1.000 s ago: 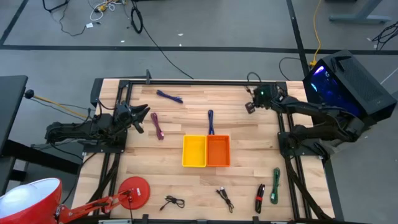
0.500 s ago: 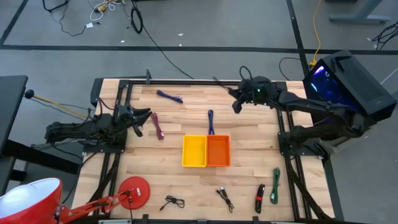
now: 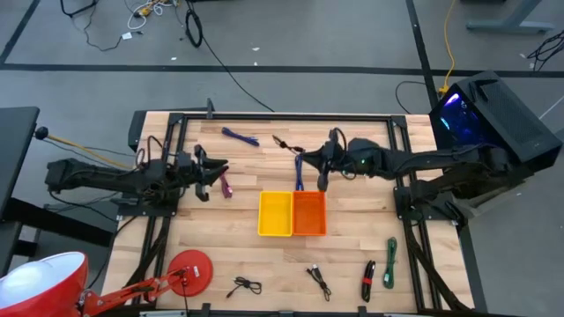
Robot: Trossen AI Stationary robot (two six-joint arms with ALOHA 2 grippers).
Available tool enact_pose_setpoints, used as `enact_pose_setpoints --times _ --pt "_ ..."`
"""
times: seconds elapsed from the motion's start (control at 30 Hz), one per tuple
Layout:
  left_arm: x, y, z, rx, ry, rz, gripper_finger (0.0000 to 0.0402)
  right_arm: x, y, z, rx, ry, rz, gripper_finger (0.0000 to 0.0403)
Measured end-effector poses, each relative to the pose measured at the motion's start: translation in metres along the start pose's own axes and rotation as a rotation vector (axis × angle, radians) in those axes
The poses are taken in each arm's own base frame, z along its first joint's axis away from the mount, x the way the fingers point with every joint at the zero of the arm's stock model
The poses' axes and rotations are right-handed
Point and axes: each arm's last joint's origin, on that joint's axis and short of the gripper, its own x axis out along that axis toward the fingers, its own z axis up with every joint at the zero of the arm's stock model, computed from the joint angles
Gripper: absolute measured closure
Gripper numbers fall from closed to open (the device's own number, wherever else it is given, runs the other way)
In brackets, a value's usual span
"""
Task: Pick & Place USB Port
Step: Put the top black charger cable into the yellow bin
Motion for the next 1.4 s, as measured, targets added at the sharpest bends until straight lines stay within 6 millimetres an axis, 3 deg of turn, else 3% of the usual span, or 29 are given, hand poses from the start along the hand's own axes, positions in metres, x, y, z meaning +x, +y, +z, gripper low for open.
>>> enact_pose_setpoints --times 0.13,0.37,0.57,0.8,1.13,1.4 --pt "0.018 -0.006 -0.003 0.022 -0.009 -0.067 0.0298 0.01 0.018 -0.004 -0.02 -0.046 0.053 0.0392" --pt "0.071 -0.022 -0.006 0.129 0.108 -0.13 0.0298 0.029 0.04 -0.001 -0.086 -0.045 0.074 0.0392" --pt "0.098 -0.029 -0.004 0.197 0.123 -0.144 0.0298 0.028 0.056 0.002 -0.131 -0.056 0.116 0.0392" --pt "0.104 -0.028 0.001 0.168 0.107 -0.151 0.0298 0.024 0.068 0.001 -0.182 -0.059 0.109 0.0392" --pt "0.103 -0.031 0.002 0.126 0.103 -0.233 0.0296 0.024 0.068 0.005 -0.182 -0.095 0.091 0.0392" --pt "0.104 -0.027 0.002 0.112 0.108 -0.212 0.024 0.024 0.068 0.006 -0.171 -0.104 0.092 0.0392"
